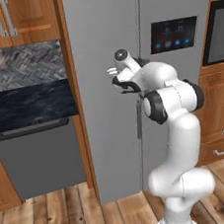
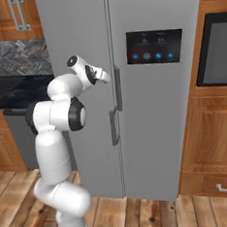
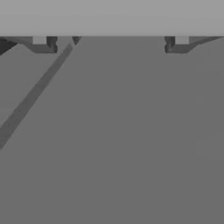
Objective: Store the hot dog in the freezer for long-term storage. Close the freezer door after placing the cooked food.
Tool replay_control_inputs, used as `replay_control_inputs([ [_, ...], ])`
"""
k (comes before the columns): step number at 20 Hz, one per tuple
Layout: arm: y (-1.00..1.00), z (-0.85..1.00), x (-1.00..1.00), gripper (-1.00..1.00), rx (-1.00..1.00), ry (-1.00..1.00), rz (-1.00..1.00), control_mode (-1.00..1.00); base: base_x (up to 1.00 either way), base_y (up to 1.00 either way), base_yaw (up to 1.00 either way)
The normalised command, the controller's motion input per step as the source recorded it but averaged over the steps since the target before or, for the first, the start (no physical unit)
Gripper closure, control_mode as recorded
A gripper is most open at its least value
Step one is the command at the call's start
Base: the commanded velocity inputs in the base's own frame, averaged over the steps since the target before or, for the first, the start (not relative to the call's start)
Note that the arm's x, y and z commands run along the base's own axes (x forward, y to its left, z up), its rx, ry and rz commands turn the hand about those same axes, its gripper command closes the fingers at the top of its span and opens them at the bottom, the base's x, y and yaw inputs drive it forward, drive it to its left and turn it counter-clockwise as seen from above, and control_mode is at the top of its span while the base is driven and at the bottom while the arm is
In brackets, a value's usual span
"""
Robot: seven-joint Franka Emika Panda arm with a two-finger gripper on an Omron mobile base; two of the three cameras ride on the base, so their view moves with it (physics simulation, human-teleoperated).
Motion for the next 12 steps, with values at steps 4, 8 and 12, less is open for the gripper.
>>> replay_control_inputs([
  [4, -0.21, 0.0, 0.24, -1.0, 0.04, 0.0, 0.11, -1.0, 0.0, 0.0, 0.0],
  [8, -0.13, 0.0, 0.35, -1.0, 0.01, 0.0, 0.1, -1.0, 0.0, 0.0, 0.0],
  [12, -0.13, 0.0, 0.36, -1.0, 0.0, 0.0, 0.09, -1.0, 0.0, 0.0, 0.0],
])
